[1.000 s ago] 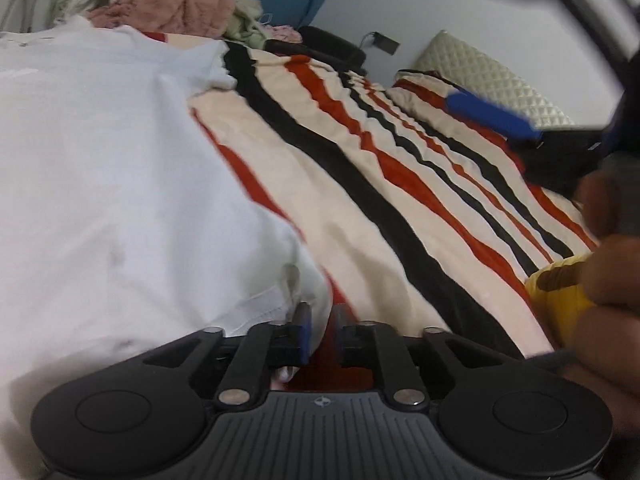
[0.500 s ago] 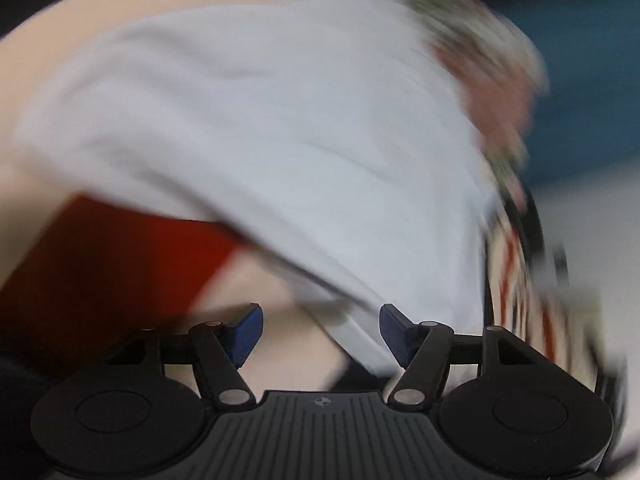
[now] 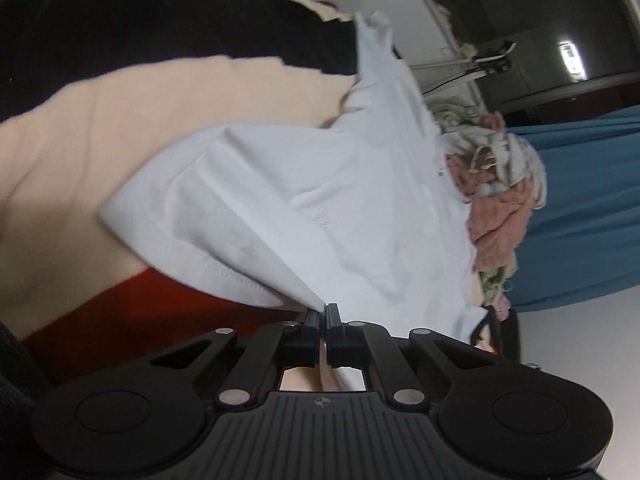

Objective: Fold clothes

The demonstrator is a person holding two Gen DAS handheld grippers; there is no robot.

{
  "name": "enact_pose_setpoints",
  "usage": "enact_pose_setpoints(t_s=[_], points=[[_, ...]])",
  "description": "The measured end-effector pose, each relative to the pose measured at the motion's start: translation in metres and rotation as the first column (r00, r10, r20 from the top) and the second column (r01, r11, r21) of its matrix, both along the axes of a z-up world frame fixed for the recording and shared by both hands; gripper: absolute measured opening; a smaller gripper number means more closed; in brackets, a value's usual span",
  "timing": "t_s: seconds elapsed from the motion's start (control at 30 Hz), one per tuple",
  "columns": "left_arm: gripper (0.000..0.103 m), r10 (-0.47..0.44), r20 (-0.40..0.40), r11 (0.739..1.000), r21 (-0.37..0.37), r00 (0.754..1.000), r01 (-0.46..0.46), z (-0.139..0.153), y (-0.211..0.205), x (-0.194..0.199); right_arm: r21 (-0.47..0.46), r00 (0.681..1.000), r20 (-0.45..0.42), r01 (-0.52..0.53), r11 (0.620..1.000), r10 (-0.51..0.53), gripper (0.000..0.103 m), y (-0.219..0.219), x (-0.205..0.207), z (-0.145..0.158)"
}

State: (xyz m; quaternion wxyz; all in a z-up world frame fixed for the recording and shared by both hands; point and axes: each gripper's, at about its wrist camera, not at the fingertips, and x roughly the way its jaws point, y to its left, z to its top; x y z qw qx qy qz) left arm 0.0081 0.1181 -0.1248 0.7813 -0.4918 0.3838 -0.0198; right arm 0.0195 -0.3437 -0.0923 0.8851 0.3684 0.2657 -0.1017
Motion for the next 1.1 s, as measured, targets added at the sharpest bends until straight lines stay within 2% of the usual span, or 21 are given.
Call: enact_pose_setpoints(t_s=[0.13, 0.2, 0.27, 0.33, 0.37, 0.43, 0.5, 0.53, 0.6, 0.67, 0.77, 0.83, 0.87, 0.9, 0.93, 0.97, 1.0, 1.1], points=[[0.002, -0.015, 0.008, 1.0, -0.005, 1.0, 0.015, 0.013, 0.009, -0.01, -0.043, 0.986, -0.166, -0.022, 0.999, 0.015, 0.085, 0.016, 0.023, -0.019], [0.002, -0.029, 0.007, 1.0, 0.005, 1.0, 0.029, 0.021, 0.011, -0.013, -0.083, 0.96, -0.278, -0.061, 0.995, 0.035, 0.07, 0.024, 0.036, -0.026], [0.002, -0.052, -0.004, 0.998, 0.02, 0.999, 0.052, 0.032, 0.01, -0.01, -0.116, 0.918, -0.386, -0.151, 0.982, 0.095, 0.067, 0.032, 0.051, -0.03], [0.002, -0.078, -0.014, 0.996, 0.035, 0.997, 0.079, 0.041, 0.012, -0.009, -0.11, 0.889, -0.418, -0.251, 0.962, 0.185, 0.061, 0.03, 0.061, -0.018], [0.002, -0.086, -0.019, 0.995, 0.046, 0.996, 0.087, 0.045, 0.014, -0.007, -0.102, 0.874, -0.426, -0.302, 0.948, 0.232, 0.053, 0.029, 0.065, -0.01], [0.002, -0.104, -0.035, 0.992, 0.068, 0.994, 0.106, 0.048, 0.016, -0.003, -0.17, 0.863, -0.39, -0.409, 0.896, 0.32, 0.054, 0.027, 0.067, 0.017], [0.002, -0.119, -0.055, 0.989, 0.08, 0.991, 0.124, 0.047, 0.019, 0.002, -0.26, 0.817, -0.368, -0.548, 0.795, 0.444, 0.056, 0.031, 0.066, 0.039], [0.002, -0.128, -0.068, 0.988, 0.081, 0.989, 0.133, 0.046, 0.02, 0.004, -0.289, 0.774, -0.381, -0.62, 0.73, 0.507, 0.057, 0.035, 0.064, 0.043], [0.002, -0.133, -0.086, 0.987, 0.078, 0.987, 0.14, 0.043, 0.023, 0.01, -0.321, 0.659, -0.431, -0.75, 0.578, 0.617, 0.057, 0.043, 0.061, 0.045], [0.002, -0.134, -0.095, 0.987, 0.08, 0.986, 0.142, 0.041, 0.027, 0.016, -0.325, 0.544, -0.498, -0.839, 0.436, 0.675, 0.058, 0.056, 0.057, 0.036], [0.002, -0.144, -0.108, 0.982, 0.107, 0.984, 0.156, 0.041, 0.03, 0.021, -0.361, 0.393, -0.639, -0.912, 0.193, 0.662, 0.058, 0.081, 0.054, 0.008], [0.002, -0.167, -0.117, 0.974, 0.133, 0.979, 0.182, 0.042, 0.031, 0.024, -0.382, 0.325, -0.722, -0.923, 0.04, 0.611, 0.058, 0.093, 0.048, -0.012], [0.002, -0.179, -0.12, 0.969, 0.15, 0.977, 0.196, 0.044, 0.03, 0.025, -0.38, 0.298, -0.749, -0.925, -0.015, 0.592, 0.057, 0.097, 0.045, -0.021], [0.002, -0.191, -0.123, 0.963, 0.168, 0.974, 0.21, 0.045, 0.03, 0.026, -0.374, 0.273, -0.772, -0.926, -0.063, 0.575, 0.054, 0.101, 0.041, -0.028], [0.002, -0.205, -0.123, 0.957, 0.183, 0.971, 0.225, 0.047, 0.03, 0.027, -0.365, 0.249, -0.784, -0.926, -0.098, 0.569, 0.046, 0.103, 0.037, -0.032], [0.002, -0.225, -0.122, 0.949, 0.196, 0.967, 0.246, 0.049, 0.029, 0.027, -0.364, 0.237, -0.79, -0.924, -0.121, 0.565, 0.018, 0.103, 0.033, -0.031], [0.002, -0.248, -0.121, 0.94, 0.21, 0.961, 0.269, 0.052, 0.028, 0.027, -0.366, 0.231, -0.797, -0.92, -0.142, 0.558, 0.007, 0.104, 0.029, -0.029], [0.002, -0.308, -0.14, 0.906, 0.258, 0.941, 0.335, 0.061, 0.026, 0.021, -0.364, 0.209, -0.798, -0.914, -0.176, 0.565, 0.006, 0.094, 0.018, -0.008]])
